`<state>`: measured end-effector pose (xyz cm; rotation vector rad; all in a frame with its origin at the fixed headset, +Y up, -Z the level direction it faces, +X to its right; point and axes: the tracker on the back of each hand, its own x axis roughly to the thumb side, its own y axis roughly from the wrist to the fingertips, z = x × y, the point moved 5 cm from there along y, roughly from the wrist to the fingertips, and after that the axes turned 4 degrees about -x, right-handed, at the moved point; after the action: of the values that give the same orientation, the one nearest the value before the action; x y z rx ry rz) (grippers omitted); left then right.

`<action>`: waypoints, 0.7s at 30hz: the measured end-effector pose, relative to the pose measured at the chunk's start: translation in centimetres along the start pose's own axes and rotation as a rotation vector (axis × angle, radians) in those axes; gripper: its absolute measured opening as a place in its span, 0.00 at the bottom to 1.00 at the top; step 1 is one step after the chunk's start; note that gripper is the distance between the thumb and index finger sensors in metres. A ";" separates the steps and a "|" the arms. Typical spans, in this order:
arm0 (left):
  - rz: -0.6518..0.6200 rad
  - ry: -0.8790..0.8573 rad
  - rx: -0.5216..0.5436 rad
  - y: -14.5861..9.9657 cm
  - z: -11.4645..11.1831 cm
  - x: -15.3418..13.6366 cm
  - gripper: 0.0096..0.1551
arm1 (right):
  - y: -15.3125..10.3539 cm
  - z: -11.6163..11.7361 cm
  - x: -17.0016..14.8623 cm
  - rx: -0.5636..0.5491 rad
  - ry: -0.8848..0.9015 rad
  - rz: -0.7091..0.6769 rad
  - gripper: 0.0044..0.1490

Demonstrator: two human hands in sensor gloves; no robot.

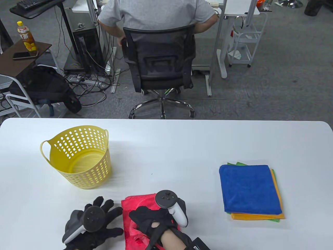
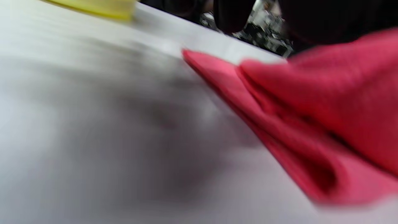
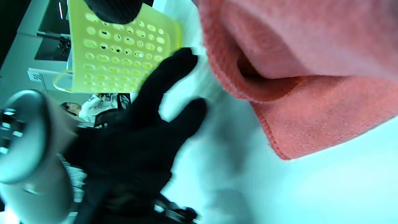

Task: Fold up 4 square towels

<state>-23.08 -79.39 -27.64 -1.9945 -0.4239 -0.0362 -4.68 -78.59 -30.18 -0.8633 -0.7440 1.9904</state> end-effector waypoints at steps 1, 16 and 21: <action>-0.013 0.072 -0.022 0.1 -0.9 1.5 0.59 | -0.4 -0.5 0.2 -0.008 0.026 -0.014 0.51; 0.126 0.386 0.440 2.0 6.7 5.1 0.24 | -2.5 -1.8 0.9 -0.076 0.027 -0.170 0.51; 0.229 0.511 0.357 3.7 4.5 1.0 0.26 | -0.1 3.7 -1.9 0.202 -0.050 -0.084 0.55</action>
<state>-21.66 -76.56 -32.70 -1.5937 0.1227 -0.2983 -6.71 -80.87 -27.39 -0.6551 -0.5854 1.9790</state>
